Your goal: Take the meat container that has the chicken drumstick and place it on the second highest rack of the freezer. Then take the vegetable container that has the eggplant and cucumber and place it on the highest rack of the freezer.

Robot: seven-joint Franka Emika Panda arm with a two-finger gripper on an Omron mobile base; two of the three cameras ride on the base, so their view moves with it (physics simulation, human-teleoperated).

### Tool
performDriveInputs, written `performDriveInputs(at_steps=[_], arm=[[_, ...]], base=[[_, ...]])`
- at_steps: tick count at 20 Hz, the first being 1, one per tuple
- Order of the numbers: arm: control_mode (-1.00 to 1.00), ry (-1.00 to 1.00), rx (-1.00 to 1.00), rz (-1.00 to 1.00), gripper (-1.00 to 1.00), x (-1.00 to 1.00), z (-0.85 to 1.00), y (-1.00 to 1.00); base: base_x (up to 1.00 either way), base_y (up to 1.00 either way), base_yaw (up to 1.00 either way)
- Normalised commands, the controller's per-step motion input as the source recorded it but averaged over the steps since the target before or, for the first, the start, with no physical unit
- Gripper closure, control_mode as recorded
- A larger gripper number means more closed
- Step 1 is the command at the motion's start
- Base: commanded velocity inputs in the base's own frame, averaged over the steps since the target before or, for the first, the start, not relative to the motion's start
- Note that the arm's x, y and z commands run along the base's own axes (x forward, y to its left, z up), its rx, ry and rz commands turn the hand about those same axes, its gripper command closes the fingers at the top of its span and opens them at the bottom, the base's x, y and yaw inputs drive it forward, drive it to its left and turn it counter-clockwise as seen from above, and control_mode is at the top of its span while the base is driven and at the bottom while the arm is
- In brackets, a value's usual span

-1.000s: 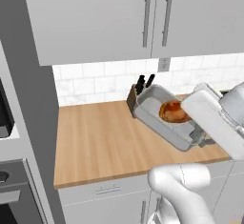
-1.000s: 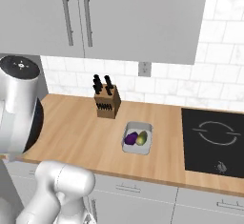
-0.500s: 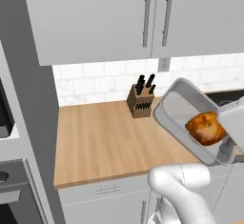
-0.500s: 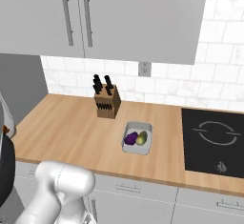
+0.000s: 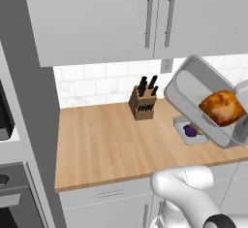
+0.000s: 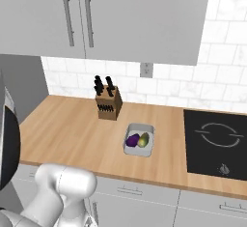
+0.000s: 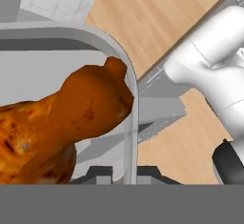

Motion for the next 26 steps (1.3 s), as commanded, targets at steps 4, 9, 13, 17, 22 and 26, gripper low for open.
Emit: performDriveInputs(at_steps=[4, 9, 13, 17, 22, 26], arm=[[1.00, 0.00, 0.00, 0.00, 1.00, 0.00, 0.00, 0.00], [1.00, 0.00, 0.00, 0.00, 1.00, 0.00, 0.00, 0.00], [1.00, 0.00, 0.00, 0.00, 1.00, 0.00, 0.00, 0.00], [1.00, 0.00, 0.00, 0.00, 1.00, 0.00, 0.00, 0.00], [1.00, 0.00, 0.00, 0.00, 1.00, 0.00, 0.00, 0.00], [1.00, 0.00, 0.00, 0.00, 1.00, 0.00, 0.00, 0.00]], base=[[-0.13, 0.00, 0.00], [-0.89, 0.00, 0.00], [-0.88, 0.00, 0.01], [-0.23, 0.34, 0.04], [0.00, 0.89, 0.09], [-0.02, 1.00, 0.16]])
